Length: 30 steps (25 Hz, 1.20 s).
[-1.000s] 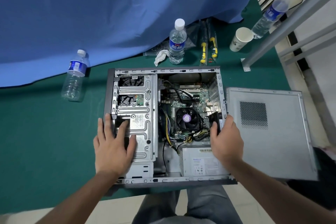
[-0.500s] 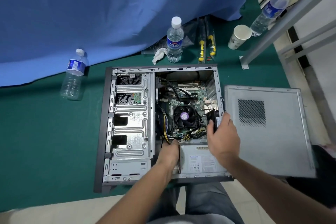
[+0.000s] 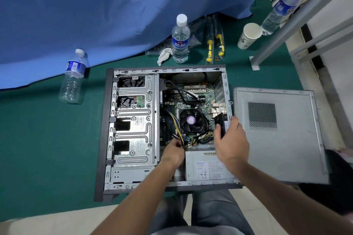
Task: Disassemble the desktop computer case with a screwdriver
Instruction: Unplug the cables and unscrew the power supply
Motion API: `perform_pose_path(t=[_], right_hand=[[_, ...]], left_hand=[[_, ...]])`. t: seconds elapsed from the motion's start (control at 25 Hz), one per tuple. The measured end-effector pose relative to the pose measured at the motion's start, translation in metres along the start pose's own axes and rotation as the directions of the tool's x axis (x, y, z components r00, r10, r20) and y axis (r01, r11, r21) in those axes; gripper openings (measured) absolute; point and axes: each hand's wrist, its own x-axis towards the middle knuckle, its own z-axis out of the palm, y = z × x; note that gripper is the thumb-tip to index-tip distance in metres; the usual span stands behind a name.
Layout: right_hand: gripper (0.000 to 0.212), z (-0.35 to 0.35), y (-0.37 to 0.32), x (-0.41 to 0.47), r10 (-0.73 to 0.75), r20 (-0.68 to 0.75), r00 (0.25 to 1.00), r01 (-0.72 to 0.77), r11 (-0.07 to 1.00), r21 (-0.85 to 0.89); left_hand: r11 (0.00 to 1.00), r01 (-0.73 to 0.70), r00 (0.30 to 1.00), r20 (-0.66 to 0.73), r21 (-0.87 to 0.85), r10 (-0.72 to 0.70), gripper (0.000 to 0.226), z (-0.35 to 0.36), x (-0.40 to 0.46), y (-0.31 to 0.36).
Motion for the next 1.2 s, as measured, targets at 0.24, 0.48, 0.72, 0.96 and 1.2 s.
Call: perform_pose_path(t=[0.24,0.48,0.72,0.96,1.2], right_hand=[[0.053,0.001,0.000,0.001,-0.002,-0.006,1.000,0.002,1.000,0.003],[0.055,0.001,0.001,0.000,-0.002,-0.009,1.000,0.002,1.000,-0.002],[0.052,0.001,0.000,0.000,-0.006,-0.016,1.000,0.006,1.000,0.000],[0.053,0.001,0.001,-0.001,-0.010,-0.029,1.000,0.010,1.000,0.000],[0.055,0.003,0.001,0.000,-0.009,-0.036,0.999,0.009,1.000,-0.005]], left_hand=[[0.998,0.035,0.999,0.029,0.042,-0.037,0.031,-0.002,0.010,0.008],[0.977,0.127,0.984,0.103,0.169,-0.146,0.034,-0.002,0.009,0.023],[0.985,0.163,0.980,0.106,0.065,-0.169,0.022,-0.002,0.013,0.019],[0.951,0.232,0.972,0.079,-0.205,-0.220,0.020,0.001,0.002,0.014],[0.742,0.178,0.972,-0.002,-0.647,-0.236,0.018,0.008,-0.002,0.003]])
